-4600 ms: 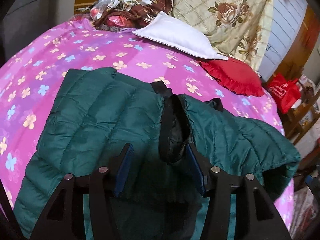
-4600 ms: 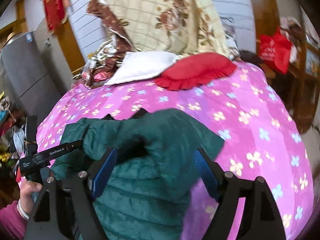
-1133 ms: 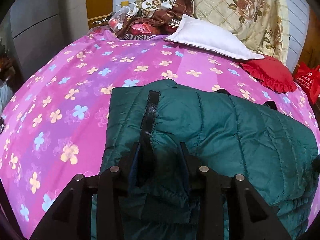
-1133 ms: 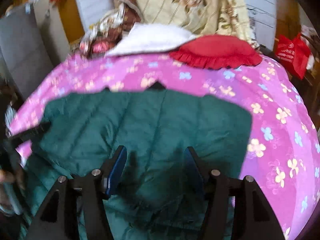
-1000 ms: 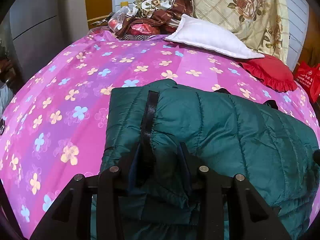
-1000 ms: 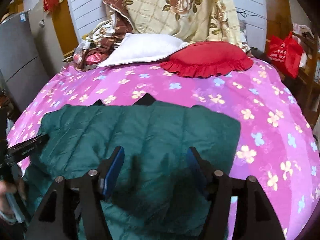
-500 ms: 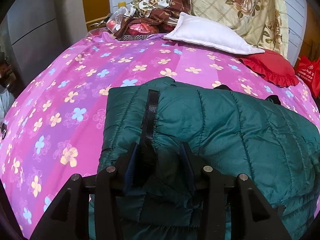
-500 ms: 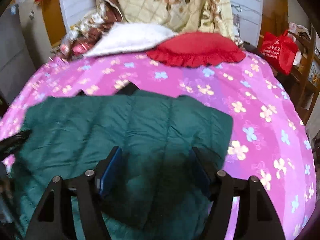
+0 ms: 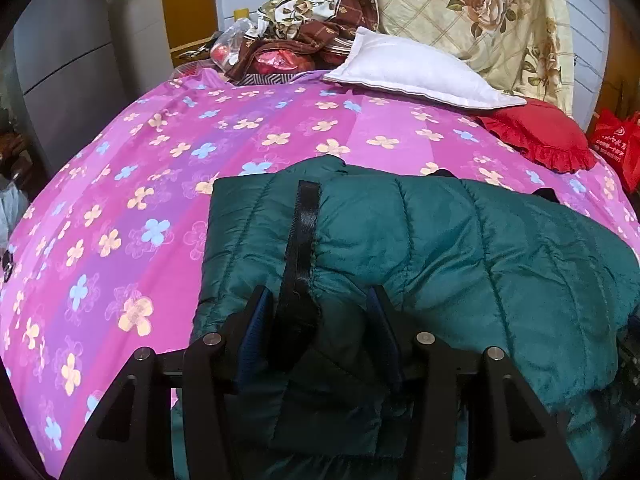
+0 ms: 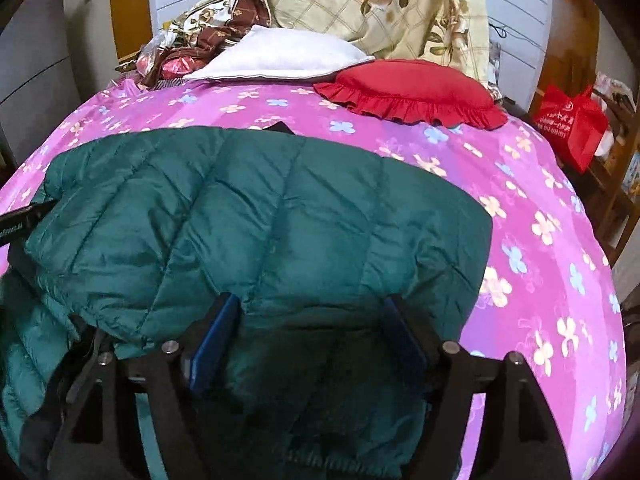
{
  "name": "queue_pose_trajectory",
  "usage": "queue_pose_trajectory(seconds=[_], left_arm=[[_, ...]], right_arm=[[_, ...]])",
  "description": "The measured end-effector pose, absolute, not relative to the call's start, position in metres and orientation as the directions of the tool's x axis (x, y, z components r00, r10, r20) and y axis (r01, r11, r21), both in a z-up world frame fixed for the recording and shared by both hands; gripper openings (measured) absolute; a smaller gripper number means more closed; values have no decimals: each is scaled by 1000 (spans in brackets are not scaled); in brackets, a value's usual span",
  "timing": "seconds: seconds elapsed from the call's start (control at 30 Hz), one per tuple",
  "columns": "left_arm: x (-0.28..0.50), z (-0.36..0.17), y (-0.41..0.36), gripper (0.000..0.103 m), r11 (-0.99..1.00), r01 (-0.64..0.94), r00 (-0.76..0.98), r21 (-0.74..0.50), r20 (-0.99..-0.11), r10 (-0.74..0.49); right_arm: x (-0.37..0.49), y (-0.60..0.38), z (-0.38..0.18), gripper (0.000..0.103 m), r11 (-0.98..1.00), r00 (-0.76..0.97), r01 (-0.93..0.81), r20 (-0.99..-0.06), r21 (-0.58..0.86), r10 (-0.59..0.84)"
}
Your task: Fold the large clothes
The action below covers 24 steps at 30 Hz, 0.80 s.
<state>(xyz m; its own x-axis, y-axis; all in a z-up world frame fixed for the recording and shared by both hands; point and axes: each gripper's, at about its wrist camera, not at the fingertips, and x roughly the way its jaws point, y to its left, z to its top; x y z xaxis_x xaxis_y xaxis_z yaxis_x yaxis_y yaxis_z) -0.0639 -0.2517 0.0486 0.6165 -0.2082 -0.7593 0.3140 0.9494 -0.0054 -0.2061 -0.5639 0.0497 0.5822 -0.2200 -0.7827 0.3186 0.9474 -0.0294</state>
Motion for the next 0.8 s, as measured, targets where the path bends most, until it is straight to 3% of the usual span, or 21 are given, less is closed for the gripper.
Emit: queue_pose_trajectory(seconds=[0.27,0.8], left_arm=[[-82,76,-214,32,947,306,593,-92,-760,-266],[-159,92,-137,32,948,317,619,-29,-751,-230]], right_arm=[[-246,-569,88,79,932,656,353,-732,82,-184],[-337,-560,99,80,907,626,396,-765,142,-154]])
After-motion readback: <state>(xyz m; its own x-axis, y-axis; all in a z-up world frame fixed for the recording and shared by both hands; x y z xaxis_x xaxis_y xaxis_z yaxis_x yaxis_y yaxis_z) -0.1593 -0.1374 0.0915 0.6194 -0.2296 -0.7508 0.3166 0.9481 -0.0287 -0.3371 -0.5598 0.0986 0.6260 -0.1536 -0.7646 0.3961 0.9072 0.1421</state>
